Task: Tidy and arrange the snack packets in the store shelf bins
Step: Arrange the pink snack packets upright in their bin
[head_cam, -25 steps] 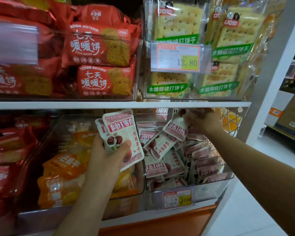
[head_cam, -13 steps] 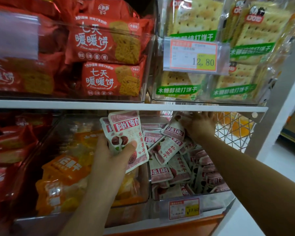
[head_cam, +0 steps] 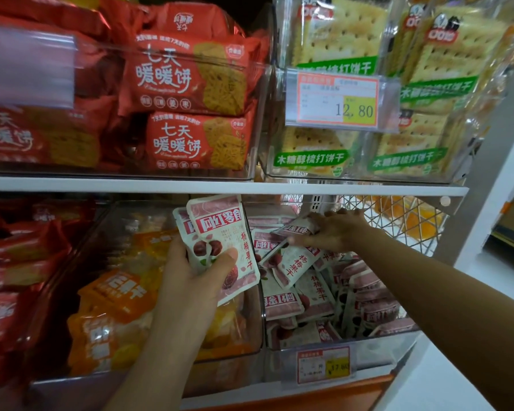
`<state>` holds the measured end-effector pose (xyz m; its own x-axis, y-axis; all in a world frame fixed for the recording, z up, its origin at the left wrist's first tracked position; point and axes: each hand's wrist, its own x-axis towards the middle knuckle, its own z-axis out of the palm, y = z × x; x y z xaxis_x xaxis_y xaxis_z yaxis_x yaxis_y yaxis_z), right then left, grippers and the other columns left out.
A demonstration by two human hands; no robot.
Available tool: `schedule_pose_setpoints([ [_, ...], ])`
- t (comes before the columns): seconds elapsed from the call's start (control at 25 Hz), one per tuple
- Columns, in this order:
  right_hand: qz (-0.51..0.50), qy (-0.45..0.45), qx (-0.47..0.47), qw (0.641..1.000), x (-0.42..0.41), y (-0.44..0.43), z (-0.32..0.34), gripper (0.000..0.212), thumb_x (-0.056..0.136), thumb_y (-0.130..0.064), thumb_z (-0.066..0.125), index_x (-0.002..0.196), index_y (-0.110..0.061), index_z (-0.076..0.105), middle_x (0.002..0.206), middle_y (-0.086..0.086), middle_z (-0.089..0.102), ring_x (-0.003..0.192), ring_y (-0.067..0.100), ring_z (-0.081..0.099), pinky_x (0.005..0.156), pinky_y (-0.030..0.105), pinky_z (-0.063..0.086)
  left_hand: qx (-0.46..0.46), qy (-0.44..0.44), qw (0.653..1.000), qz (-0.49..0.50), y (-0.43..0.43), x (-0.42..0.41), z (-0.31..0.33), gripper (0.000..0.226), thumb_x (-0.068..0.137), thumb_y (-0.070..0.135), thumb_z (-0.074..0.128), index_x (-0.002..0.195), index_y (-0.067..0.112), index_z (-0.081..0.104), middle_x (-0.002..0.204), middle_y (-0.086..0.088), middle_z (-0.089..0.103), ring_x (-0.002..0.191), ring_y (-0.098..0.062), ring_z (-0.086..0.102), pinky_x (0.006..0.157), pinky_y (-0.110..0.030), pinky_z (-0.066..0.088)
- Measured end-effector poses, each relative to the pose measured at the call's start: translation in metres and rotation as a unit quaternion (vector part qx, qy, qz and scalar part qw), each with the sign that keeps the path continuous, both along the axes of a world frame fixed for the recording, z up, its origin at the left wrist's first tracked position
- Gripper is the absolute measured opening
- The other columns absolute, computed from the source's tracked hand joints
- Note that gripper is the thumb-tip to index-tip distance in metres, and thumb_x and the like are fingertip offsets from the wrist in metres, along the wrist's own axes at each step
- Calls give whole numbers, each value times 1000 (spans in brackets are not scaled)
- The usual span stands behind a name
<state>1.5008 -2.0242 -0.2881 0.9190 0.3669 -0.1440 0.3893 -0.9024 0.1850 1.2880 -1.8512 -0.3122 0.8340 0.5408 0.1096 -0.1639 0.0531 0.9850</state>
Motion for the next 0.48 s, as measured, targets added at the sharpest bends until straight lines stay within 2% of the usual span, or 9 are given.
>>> schedule_pose_setpoints([
  [0.08,15,20,8,1000,-3,0,3,102,58,-93,18,143,-37,24,153,3,26,143,33,14,113,56,2,2,1,1000,3,1,0,0,34,83,21,68,111,34,55,102,19,66,89,-3,64,60,-14,44],
  [0.16,20,-23,23,999,-3,-2,2,96,61,-91,17,138,-37,36,149,4,35,140,30,23,114,52,6,-1,2,1000,6,2,2,0,36,83,21,69,113,35,54,102,20,65,88,-2,63,58,-14,44],
  [0.2,22,-68,35,997,-3,-2,-1,92,64,-90,15,131,-36,48,142,5,45,136,27,32,113,50,9,-2,2,1000,6,1,3,0,37,83,21,69,114,34,54,103,20,65,88,-3,63,57,-13,44],
  [0.28,28,-157,45,986,-4,6,-7,87,70,-87,12,101,-28,68,108,4,67,114,21,55,112,45,16,1,1,1000,5,0,4,0,37,83,21,68,114,34,54,104,20,65,85,-1,63,56,-11,44],
  [0.32,27,-177,37,983,-6,13,-9,88,72,-85,10,88,-23,69,91,3,69,101,19,61,111,45,17,3,1,1000,4,0,5,-1,37,83,21,68,114,34,54,103,20,65,84,0,63,57,-12,44],
  [0.4,22,-178,11,984,-12,26,-10,87,73,-84,9,73,-16,63,76,3,64,89,18,62,111,47,19,5,4,1000,5,-1,6,-3,37,83,21,68,115,34,54,102,21,65,83,1,62,57,-13,44],
  [0.48,16,-162,-15,987,-15,34,-8,92,69,-85,5,79,-14,63,89,7,66,100,22,60,113,49,17,6,9,1000,5,-1,5,-3,38,83,22,68,115,34,53,103,21,64,83,1,62,54,-11,43],
])
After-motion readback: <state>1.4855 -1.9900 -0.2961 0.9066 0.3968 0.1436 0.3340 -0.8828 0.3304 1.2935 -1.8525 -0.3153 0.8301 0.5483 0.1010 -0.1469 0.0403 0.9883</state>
